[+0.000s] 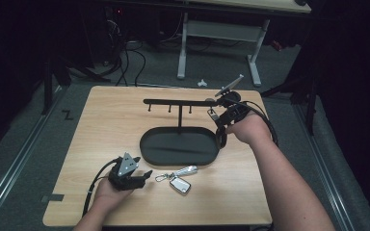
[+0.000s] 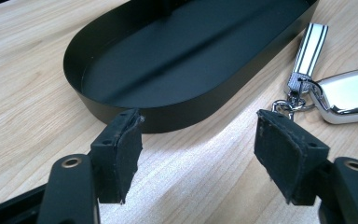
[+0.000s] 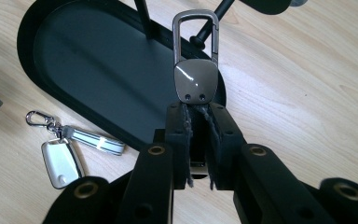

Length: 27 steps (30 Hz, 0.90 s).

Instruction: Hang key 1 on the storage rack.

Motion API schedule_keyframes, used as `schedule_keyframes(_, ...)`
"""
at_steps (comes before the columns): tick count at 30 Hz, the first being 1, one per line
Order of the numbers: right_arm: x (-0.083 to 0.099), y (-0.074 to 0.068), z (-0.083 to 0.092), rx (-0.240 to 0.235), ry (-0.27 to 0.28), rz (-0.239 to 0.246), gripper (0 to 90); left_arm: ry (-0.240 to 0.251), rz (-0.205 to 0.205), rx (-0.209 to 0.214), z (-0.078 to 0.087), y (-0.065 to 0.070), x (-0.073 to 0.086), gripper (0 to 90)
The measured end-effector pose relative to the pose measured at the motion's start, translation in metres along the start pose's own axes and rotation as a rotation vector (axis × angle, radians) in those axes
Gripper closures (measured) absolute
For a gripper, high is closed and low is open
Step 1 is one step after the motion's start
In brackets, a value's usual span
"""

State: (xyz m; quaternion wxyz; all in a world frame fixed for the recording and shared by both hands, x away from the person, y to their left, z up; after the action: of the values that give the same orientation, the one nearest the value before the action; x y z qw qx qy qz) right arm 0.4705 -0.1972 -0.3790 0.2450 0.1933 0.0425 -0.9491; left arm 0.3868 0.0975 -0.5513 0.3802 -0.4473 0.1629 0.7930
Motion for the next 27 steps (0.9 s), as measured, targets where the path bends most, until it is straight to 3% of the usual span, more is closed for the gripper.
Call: schedule_keyframes(27, -0.009, 0.010, -0.028, 0.019, 0.038, -0.055, 80.0, -0.012, -0.009, 0.004, 0.000, 0.002, 0.001, 32.6)
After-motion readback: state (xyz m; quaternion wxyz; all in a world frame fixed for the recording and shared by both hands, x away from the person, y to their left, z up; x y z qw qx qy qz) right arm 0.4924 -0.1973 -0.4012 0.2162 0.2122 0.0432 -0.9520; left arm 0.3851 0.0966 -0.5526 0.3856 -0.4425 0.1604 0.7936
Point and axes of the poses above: each handheld gripper's, and its own axes: z roughly backward along the jaws, x roughly out of its underside, y roughly to its right, the point moved 6 cm from there along -z, roughly forward along the jaws, and after that the axes turned 1 degree about y, right-handed, at the moved point
